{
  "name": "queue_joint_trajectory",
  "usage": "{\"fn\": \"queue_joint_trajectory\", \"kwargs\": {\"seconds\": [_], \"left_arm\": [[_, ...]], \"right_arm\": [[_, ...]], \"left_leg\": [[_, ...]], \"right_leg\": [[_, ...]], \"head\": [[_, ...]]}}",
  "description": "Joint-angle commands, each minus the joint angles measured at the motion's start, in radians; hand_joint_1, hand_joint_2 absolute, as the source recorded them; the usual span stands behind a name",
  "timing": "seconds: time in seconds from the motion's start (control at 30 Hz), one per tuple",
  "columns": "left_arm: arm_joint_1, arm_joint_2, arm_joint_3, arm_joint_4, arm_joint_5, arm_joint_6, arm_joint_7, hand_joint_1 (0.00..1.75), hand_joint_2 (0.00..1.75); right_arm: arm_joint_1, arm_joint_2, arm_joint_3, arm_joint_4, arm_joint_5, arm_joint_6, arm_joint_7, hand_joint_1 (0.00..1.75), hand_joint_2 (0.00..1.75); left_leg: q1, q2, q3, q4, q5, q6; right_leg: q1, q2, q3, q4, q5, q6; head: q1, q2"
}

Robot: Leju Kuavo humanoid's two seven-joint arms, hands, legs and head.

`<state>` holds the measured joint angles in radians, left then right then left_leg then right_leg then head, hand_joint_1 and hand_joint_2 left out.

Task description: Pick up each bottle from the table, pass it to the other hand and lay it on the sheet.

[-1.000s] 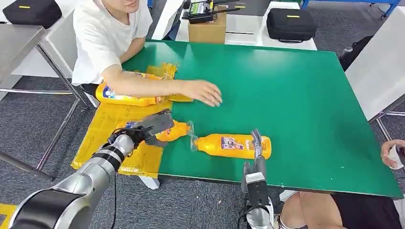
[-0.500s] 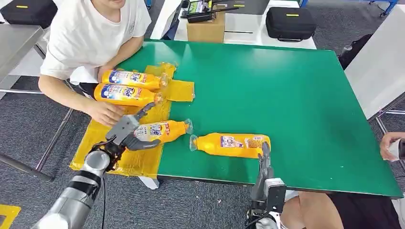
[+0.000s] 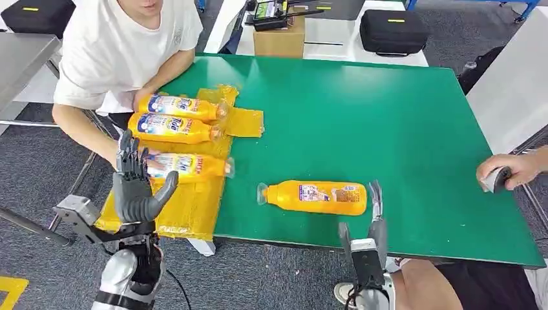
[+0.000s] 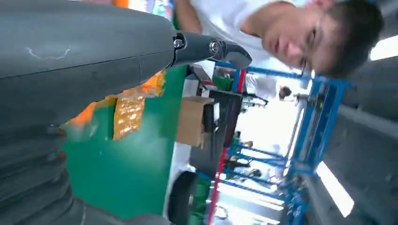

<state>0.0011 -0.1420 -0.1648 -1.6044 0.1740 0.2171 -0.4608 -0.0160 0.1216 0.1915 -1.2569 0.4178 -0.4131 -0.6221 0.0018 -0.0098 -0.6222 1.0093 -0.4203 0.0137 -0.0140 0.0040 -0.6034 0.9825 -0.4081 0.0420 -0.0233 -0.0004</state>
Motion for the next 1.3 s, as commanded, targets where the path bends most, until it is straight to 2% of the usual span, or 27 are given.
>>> {"fn": "queue_joint_trajectory", "kwargs": {"seconds": [0.03, 0.17, 0.27, 0.43, 0.5, 0.6, 0.63, 0.67, 0.7, 0.9, 1.03, 1.1, 1.2, 1.3], "left_arm": [[0.063, 0.009, -0.054, -0.005, 0.193, -0.140, 0.148, 0.00, 1.75], [0.082, -0.011, -0.036, 0.092, 0.332, -0.180, 0.218, 0.00, 1.75], [0.078, -0.035, -0.026, 0.126, 0.295, -0.074, 0.201, 0.00, 1.75], [0.072, -0.032, -0.056, 0.136, 0.266, -0.050, 0.205, 0.00, 1.75], [0.084, -0.016, -0.102, 0.142, 0.244, -0.073, 0.215, 0.00, 1.75], [0.117, 0.026, -0.164, 0.134, 0.237, -0.127, 0.244, 0.00, 1.75], [0.123, 0.028, -0.162, 0.125, 0.220, -0.116, 0.215, 0.00, 1.75], [0.112, 0.020, -0.155, 0.123, 0.208, -0.108, 0.191, 0.00, 1.75], [0.098, 0.012, -0.147, 0.119, 0.208, -0.105, 0.182, 0.00, 1.75], [0.090, 0.010, -0.143, 0.117, 0.207, -0.101, 0.185, 0.00, 1.75], [0.061, -0.014, -0.125, 0.091, 0.103, -0.027, 0.093, 0.00, 1.75], [0.006, -0.019, -0.132, 0.117, -0.002, 0.029, 0.040, 0.00, 1.75], [-0.026, -0.030, -0.138, 0.142, -0.044, 0.058, 0.033, 0.00, 1.75], [-0.029, -0.041, -0.130, 0.154, -0.082, 0.086, 0.021, 0.00, 1.75]], "right_arm": [[-0.162, -0.108, 0.006, 0.202, 0.109, -0.039, 0.028, 0.00, 1.75], [-0.305, -0.135, 0.018, 0.397, 0.164, -0.077, 0.035, 0.00, 1.75], [-0.378, -0.123, 0.003, 0.514, 0.148, -0.078, 0.032, 0.00, 1.75], [-0.392, -0.119, 0.008, 0.557, 0.149, -0.077, 0.030, 0.00, 1.75], [-0.411, -0.124, 0.030, 0.588, 0.165, -0.058, 0.038, 0.00, 1.75], [-0.449, -0.123, 0.047, 0.637, 0.172, -0.027, 0.041, 0.00, 1.75], [-0.469, -0.123, 0.057, 0.664, 0.183, -0.024, 0.046, 0.00, 1.75], [-0.481, -0.120, 0.055, 0.675, 0.168, 0.003, 0.036, 0.00, 1.75], [-0.485, -0.115, 0.049, 0.679, 0.149, 0.027, 0.020, 0.00, 1.75], [-0.482, -0.113, 0.051, 0.679, 0.149, 0.023, 0.018, 0.00, 1.75], [-0.456, -0.106, 0.069, 0.641, 0.114, 0.114, -0.023, 0.00, 1.75], [-0.474, -0.121, 0.095, 0.647, 0.113, 0.152, -0.041, 0.00, 1.75], [-0.495, -0.125, 0.104, 0.654, 0.107, 0.195, -0.046, 0.00, 1.75], [-0.517, -0.123, 0.136, 0.679, 0.125, 0.244, -0.037, 0.00, 1.75]], "left_leg": [[0.000, 0.000, 0.003, -0.001, 0.000, 0.000], [0.000, 0.004, 0.008, -0.003, -0.001, 0.000], [0.000, 0.004, 0.004, -0.002, 0.000, 0.000], [0.000, 0.002, 0.008, -0.002, -0.001, -0.001], [0.000, -0.001, 0.004, -0.001, 0.000, 0.000], [0.001, 0.003, 0.009, -0.001, -0.003, -0.001], [0.000, 0.002, 0.007, -0.002, -0.001, 0.000], [0.000, 0.001, 0.004, -0.002, 0.000, 0.000], [0.000, 0.004, 0.006, -0.002, -0.002, -0.001], [0.000, -0.001, 0.004, -0.001, -0.001, -0.001], [0.001, -0.001, 0.003, -0.001, -0.001, -0.001], [0.001, -0.001, 0.004, 0.000, -0.001, -0.001], [0.001, -0.002, 0.000, 0.000, 0.001, 0.000], [0.000, 0.000, 0.004, 0.000, -0.001, -0.001]], "right_leg": [[0.000, -0.001, 0.003, -0.001, -0.001, -0.001], [0.000, 0.003, 0.007, -0.003, 0.000, -0.001], [0.000, 0.003, 0.004, -0.002, 0.001, 0.000], [0.001, 0.000, 0.008, -0.002, -0.001, -0.002], [0.000, 0.000, 0.004, -0.001, 0.000, -0.001], [0.001, 0.002, 0.009, -0.002, -0.002, -0.002], [0.000, 0.002, 0.007, -0.001, -0.001, -0.001], [0.000, 0.001, 0.004, -0.001, 0.000, -0.001], [0.000, 0.003, 0.006, -0.001, -0.001, -0.001], [0.001, -0.001, 0.004, 0.000, -0.001, -0.002], [0.001, -0.001, 0.004, 0.000, -0.001, -0.001], [0.001, -0.001, 0.005, 0.000, -0.002, -0.002], [0.001, -0.002, 0.001, 0.000, 0.000, -0.001], [0.000, 0.000, 0.004, 0.001, -0.001, -0.002]], "head": [[0.000, 0.000], [0.000, 0.000], [0.000, 0.000], [0.000, 0.000], [0.000, 0.000], [0.000, 0.000], [0.000, 0.000], [0.000, 0.000], [0.000, 0.000], [0.000, 0.000], [0.000, 0.000], [0.000, 0.000], [0.000, 0.000], [0.000, 0.000]]}}
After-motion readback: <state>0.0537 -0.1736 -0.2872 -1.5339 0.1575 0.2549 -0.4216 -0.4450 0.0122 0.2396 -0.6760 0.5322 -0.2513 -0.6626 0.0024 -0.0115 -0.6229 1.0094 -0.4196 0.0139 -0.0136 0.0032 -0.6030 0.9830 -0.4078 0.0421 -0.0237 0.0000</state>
